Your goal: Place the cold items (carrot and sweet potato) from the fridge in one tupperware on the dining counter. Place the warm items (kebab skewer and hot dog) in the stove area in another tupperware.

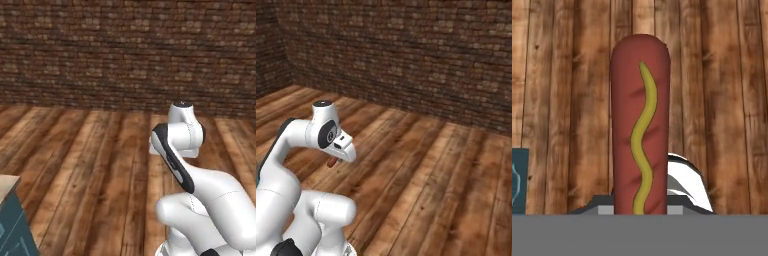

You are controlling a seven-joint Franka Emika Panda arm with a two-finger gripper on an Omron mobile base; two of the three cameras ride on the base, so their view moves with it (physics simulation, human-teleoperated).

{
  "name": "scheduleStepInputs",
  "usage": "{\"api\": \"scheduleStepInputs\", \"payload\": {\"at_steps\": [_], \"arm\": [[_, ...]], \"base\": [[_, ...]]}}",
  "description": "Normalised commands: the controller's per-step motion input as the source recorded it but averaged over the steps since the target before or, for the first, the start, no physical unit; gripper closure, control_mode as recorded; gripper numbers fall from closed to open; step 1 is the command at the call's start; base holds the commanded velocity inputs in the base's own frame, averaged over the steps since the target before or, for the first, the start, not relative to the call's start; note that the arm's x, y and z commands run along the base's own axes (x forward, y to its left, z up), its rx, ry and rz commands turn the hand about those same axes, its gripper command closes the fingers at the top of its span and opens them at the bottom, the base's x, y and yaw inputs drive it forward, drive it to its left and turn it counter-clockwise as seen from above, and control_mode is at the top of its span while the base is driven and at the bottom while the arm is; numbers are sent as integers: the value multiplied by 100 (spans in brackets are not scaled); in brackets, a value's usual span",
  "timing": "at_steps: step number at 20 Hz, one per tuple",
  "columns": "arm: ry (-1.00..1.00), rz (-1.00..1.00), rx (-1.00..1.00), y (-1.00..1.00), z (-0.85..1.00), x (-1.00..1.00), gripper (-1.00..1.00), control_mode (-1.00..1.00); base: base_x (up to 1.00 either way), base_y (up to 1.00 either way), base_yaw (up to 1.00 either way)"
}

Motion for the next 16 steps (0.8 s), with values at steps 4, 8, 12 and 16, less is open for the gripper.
{"api": "scheduleStepInputs", "payload": {"at_steps": [4,8,12,16], "arm": [[0,0,0,0,0,0,100,100],[0,0,0,0,0,0,100,100],[0,0,0,0,0,0,100,100],[0,0,0,0,0,0,100,100]], "base": [[100,15,2],[100,2,8],[100,2,18],[100,0,48]]}}
